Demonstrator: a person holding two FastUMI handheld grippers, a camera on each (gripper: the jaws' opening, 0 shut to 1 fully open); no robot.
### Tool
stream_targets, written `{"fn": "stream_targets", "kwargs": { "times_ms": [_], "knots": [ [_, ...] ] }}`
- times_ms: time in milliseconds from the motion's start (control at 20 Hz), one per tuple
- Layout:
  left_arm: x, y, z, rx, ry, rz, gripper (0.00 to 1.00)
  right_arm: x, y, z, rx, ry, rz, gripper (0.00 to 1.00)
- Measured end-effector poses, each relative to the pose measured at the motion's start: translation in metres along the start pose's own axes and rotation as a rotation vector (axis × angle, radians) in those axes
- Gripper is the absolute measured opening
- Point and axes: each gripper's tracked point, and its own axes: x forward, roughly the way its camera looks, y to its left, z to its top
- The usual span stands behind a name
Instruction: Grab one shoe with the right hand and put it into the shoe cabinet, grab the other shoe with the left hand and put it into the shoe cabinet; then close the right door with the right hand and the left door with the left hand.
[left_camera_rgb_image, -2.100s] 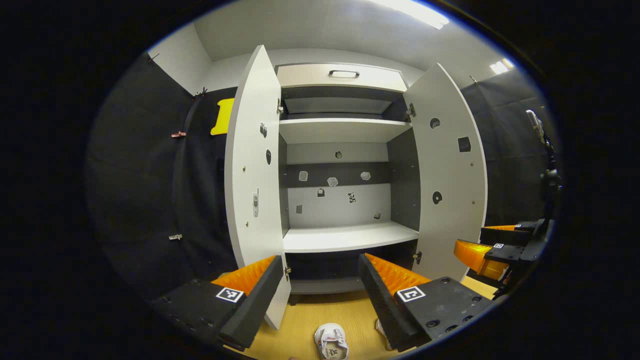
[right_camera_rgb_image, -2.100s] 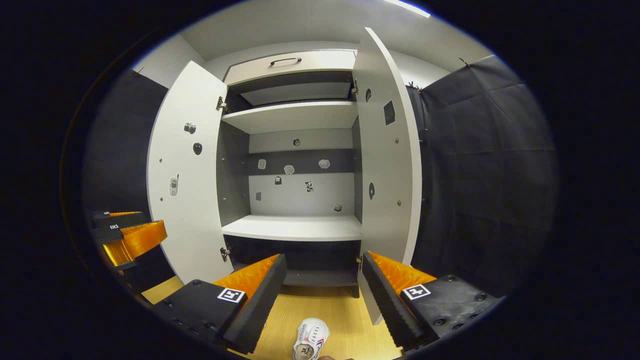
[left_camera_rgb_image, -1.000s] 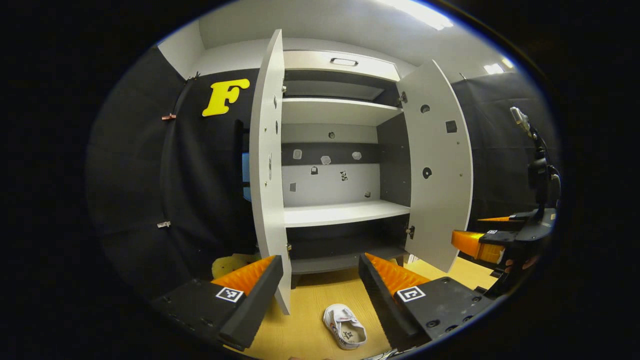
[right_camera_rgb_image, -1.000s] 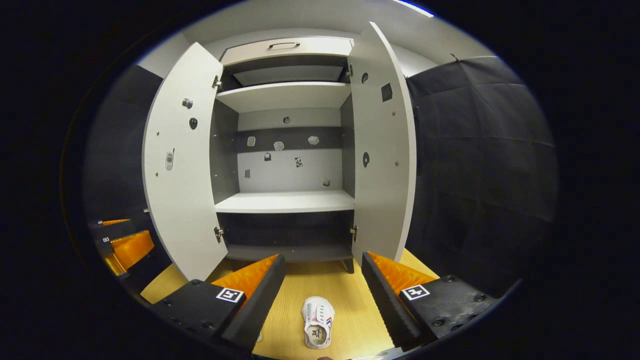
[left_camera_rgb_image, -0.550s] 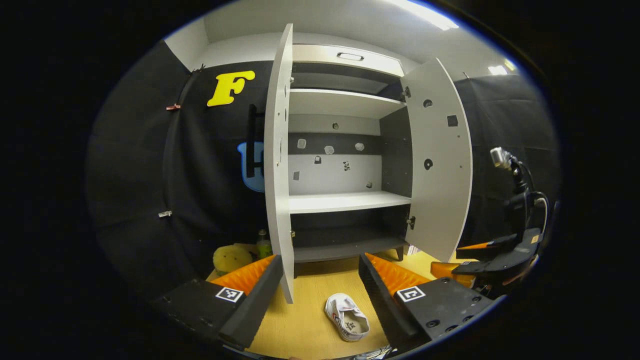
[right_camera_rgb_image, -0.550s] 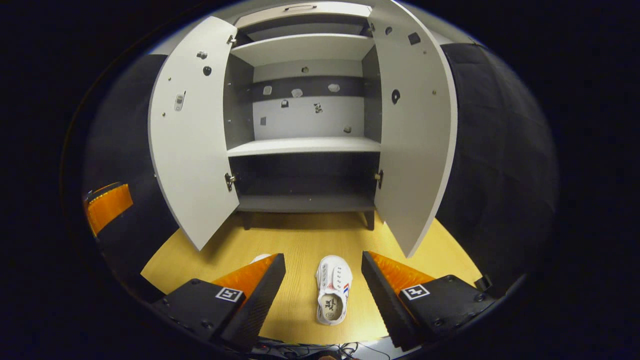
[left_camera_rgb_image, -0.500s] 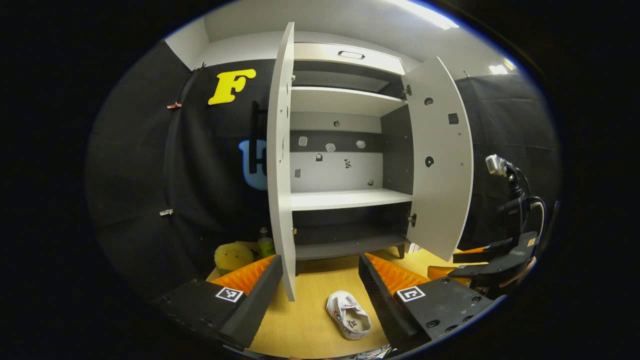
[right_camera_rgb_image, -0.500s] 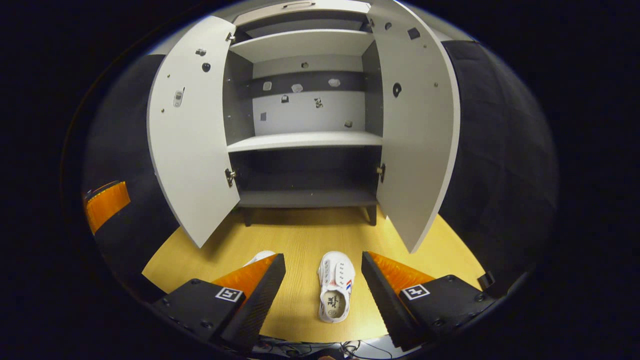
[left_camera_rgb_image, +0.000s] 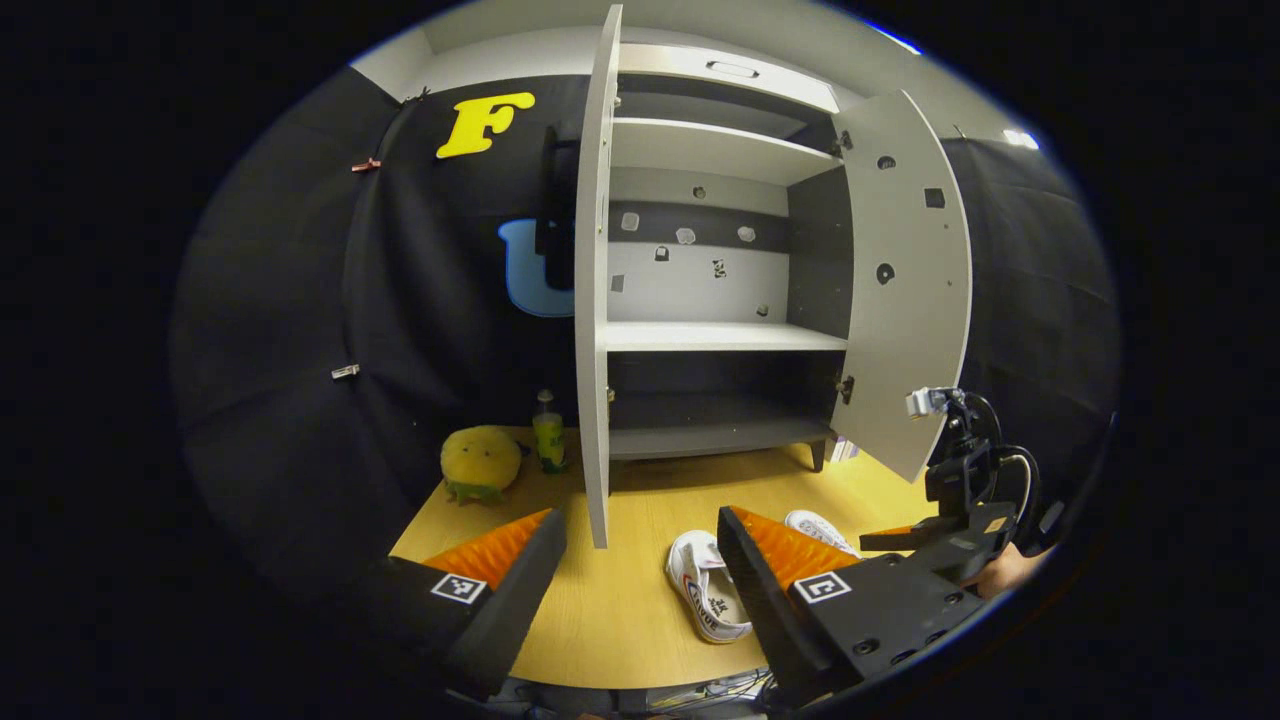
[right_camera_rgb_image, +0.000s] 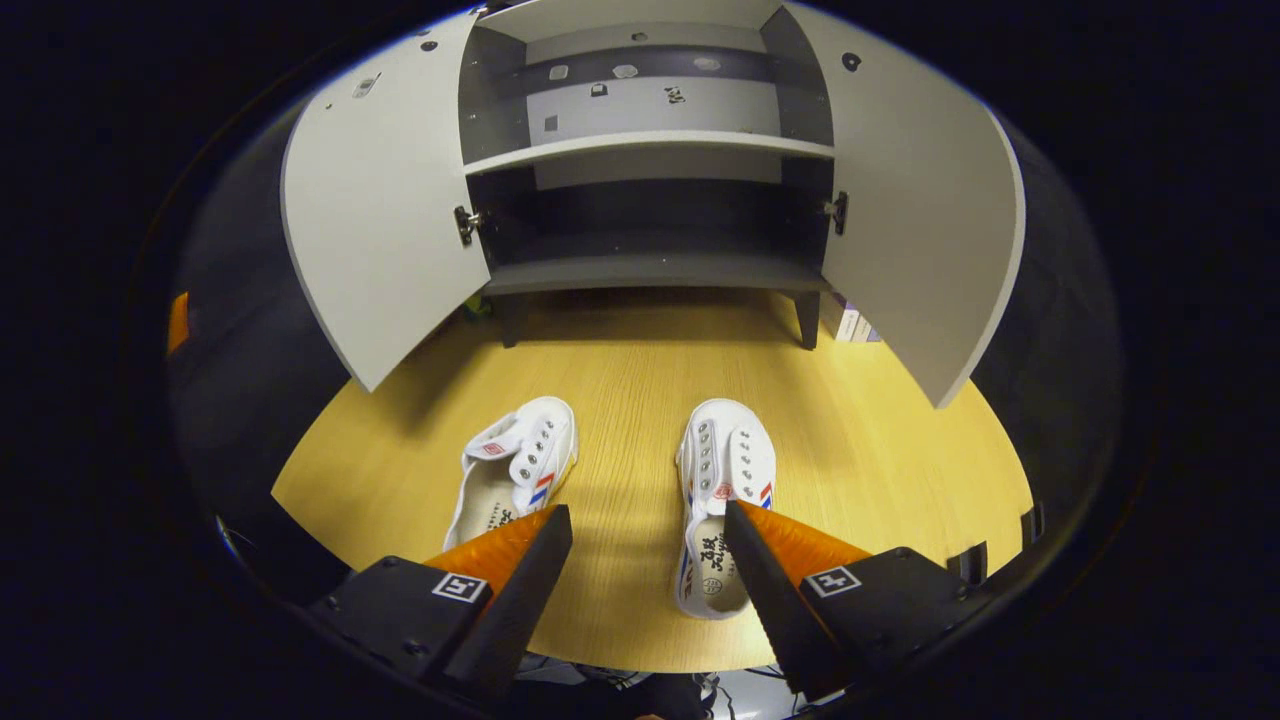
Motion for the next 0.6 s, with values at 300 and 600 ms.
{"fn": "stream_targets", "kwargs": {
  "times_ms": [300,600],
  "knots": [
    [0.012,0.002,-0.016,-0.023,0.058,0.013,0.95,0.045,-0.008,-0.046,0.017,0.108,-0.025,0.99],
    [0.018,0.006,-0.017,-0.04,0.067,0.027,0.95,0.083,-0.011,-0.041,0.023,0.079,-0.067,0.97]
  ]
}}
